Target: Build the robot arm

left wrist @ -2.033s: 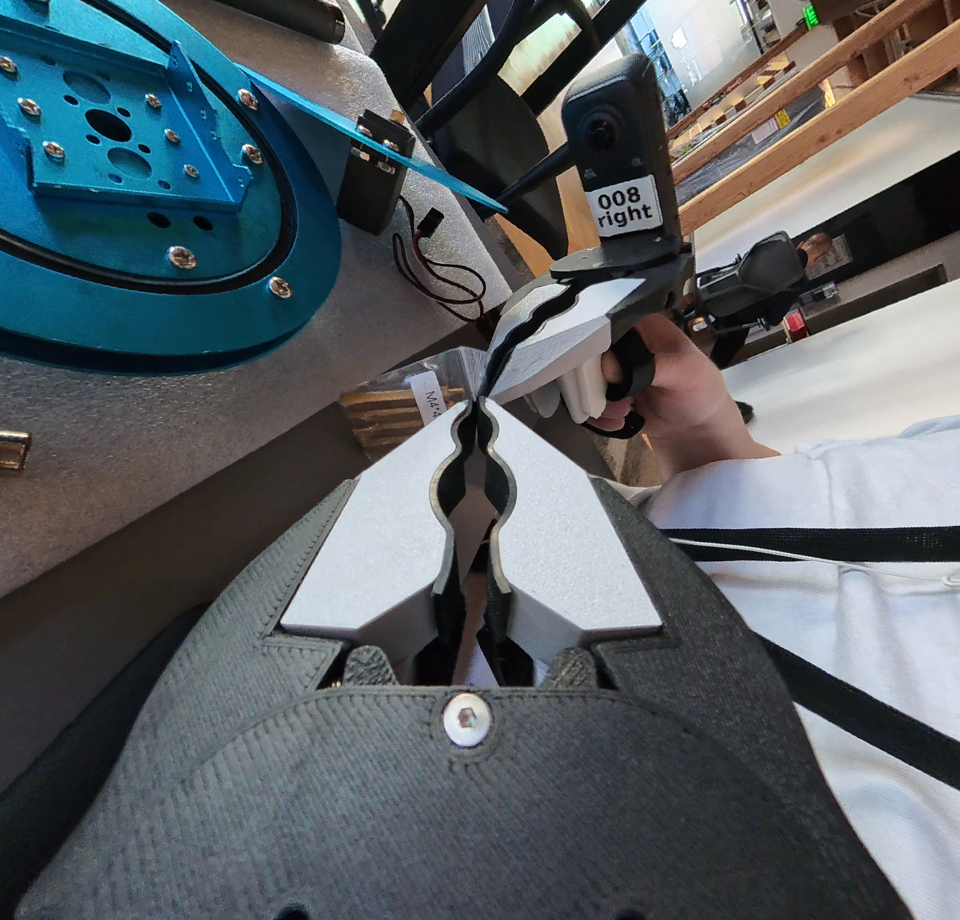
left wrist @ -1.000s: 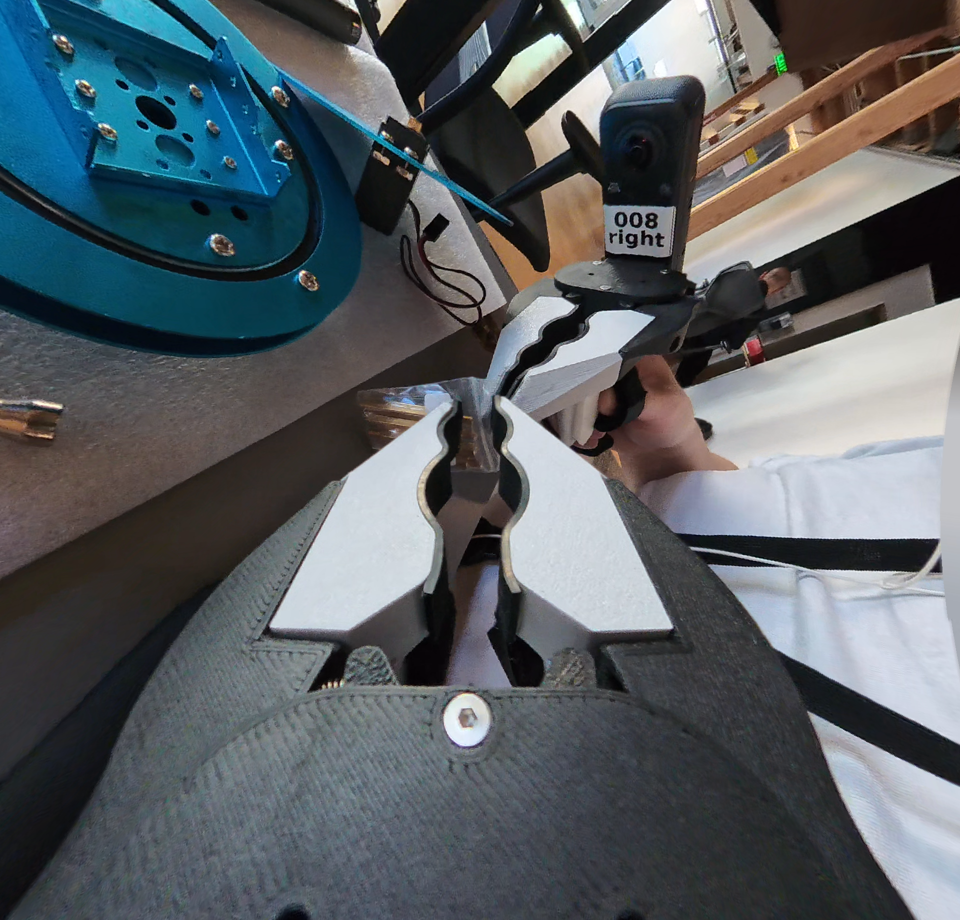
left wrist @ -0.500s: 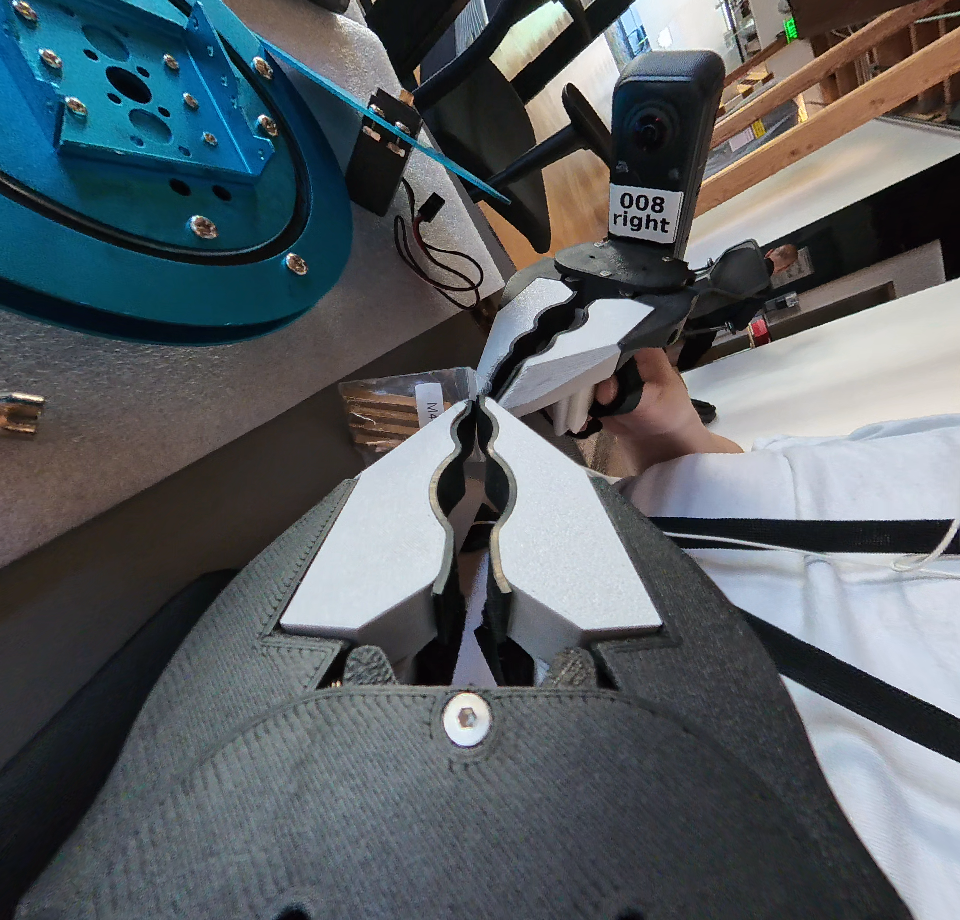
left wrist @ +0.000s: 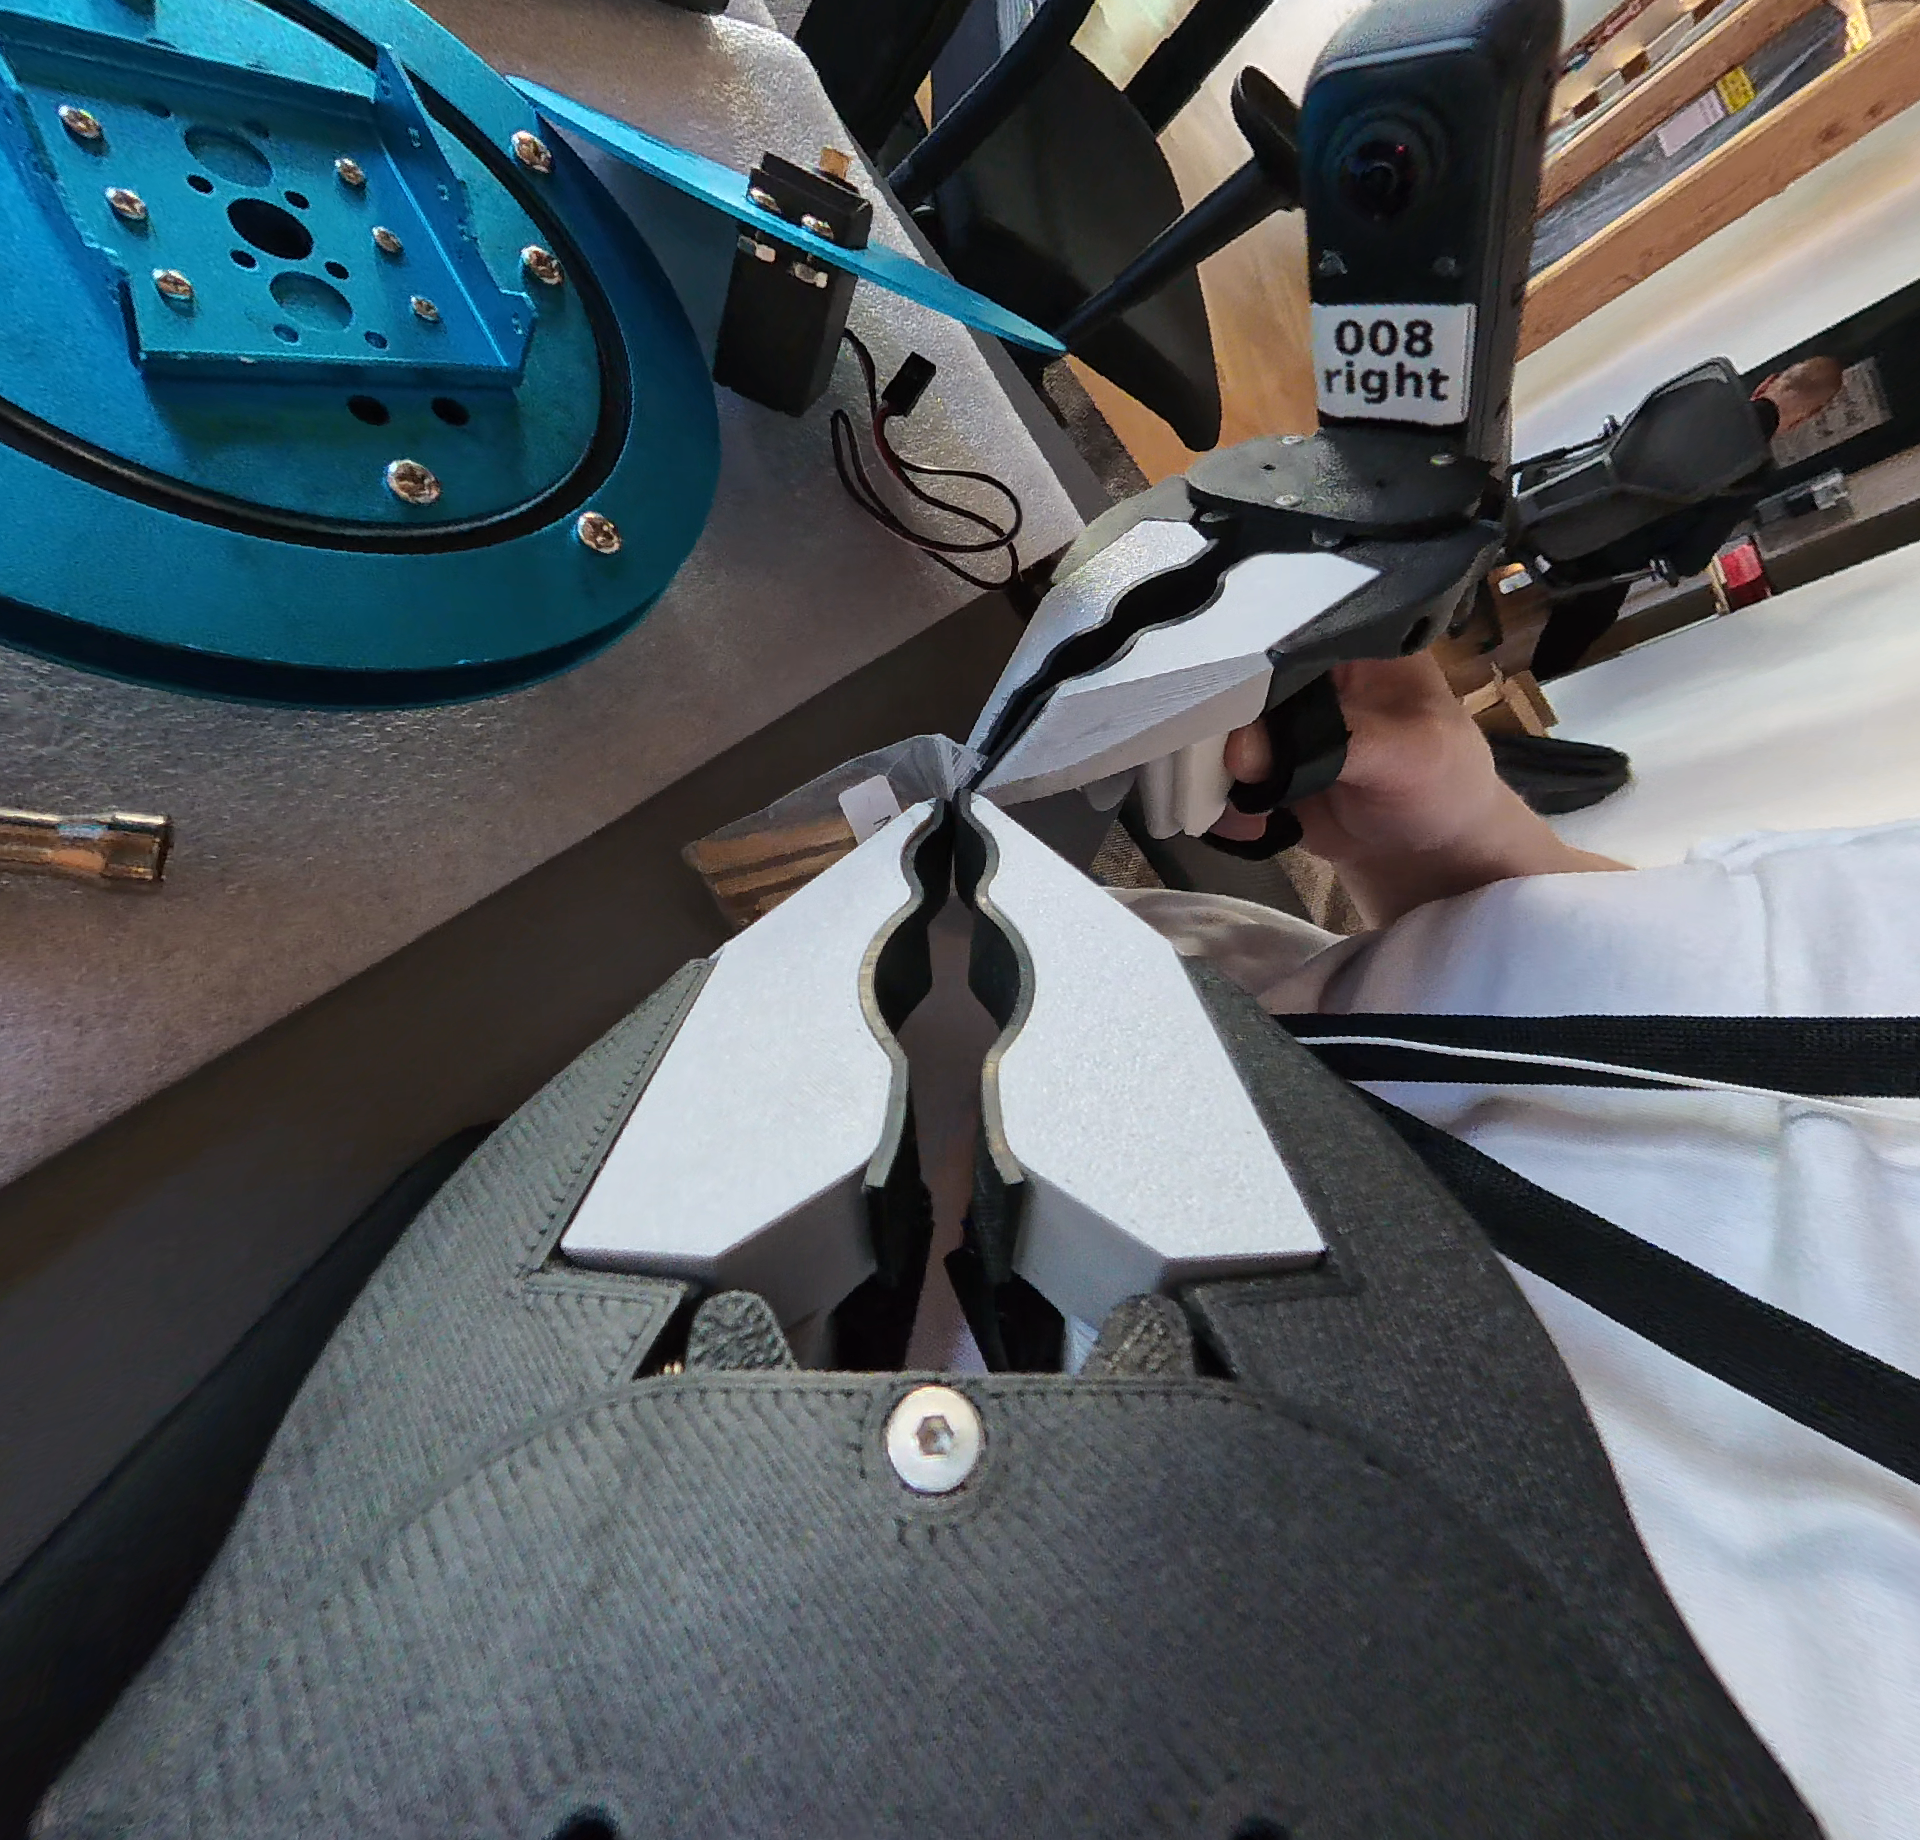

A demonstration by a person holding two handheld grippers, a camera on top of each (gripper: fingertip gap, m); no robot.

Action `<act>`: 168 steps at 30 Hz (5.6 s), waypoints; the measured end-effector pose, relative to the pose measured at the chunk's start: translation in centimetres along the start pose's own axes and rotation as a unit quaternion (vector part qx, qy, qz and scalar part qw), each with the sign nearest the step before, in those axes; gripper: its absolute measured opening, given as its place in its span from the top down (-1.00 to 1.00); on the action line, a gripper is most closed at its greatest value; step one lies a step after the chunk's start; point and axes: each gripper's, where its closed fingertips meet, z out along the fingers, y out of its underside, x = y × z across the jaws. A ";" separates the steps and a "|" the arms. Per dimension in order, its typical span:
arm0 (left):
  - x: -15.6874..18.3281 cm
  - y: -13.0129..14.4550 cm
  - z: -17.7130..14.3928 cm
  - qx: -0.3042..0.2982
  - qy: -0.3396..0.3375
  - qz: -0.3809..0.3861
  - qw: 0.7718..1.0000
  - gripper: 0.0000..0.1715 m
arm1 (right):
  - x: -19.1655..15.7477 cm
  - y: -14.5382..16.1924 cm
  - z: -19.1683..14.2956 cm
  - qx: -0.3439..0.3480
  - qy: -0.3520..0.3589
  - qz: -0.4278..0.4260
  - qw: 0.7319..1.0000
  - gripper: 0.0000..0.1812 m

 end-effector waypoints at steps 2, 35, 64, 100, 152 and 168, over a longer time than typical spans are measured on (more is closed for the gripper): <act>0.0 0.1 0.0 -0.005 -0.006 0.005 1.000 1.00 | 0.0 0.1 0.0 0.001 0.013 -0.012 1.000 1.00; 0.3 1.9 -0.5 -0.048 -0.024 0.049 0.997 1.00 | 1.0 1.0 0.9 -0.021 0.060 -0.068 0.996 1.00; -0.1 0.1 0.9 -0.068 -0.153 0.520 0.837 0.49 | -1.5 -0.7 0.1 -0.045 -0.004 -0.003 0.999 1.00; -1.7 -0.5 3.1 -0.094 -0.170 0.472 0.860 0.62 | 0.5 -0.9 0.0 -0.029 0.073 -0.014 0.997 0.85; -1.7 -0.9 3.2 -0.082 -0.187 0.466 0.861 0.67 | 0.4 -1.0 -0.7 -0.010 0.049 -0.032 0.998 1.00; -1.6 -0.9 2.8 -0.068 -0.196 0.469 0.859 0.69 | -0.1 -1.0 -0.4 -0.020 0.111 -0.134 0.985 1.00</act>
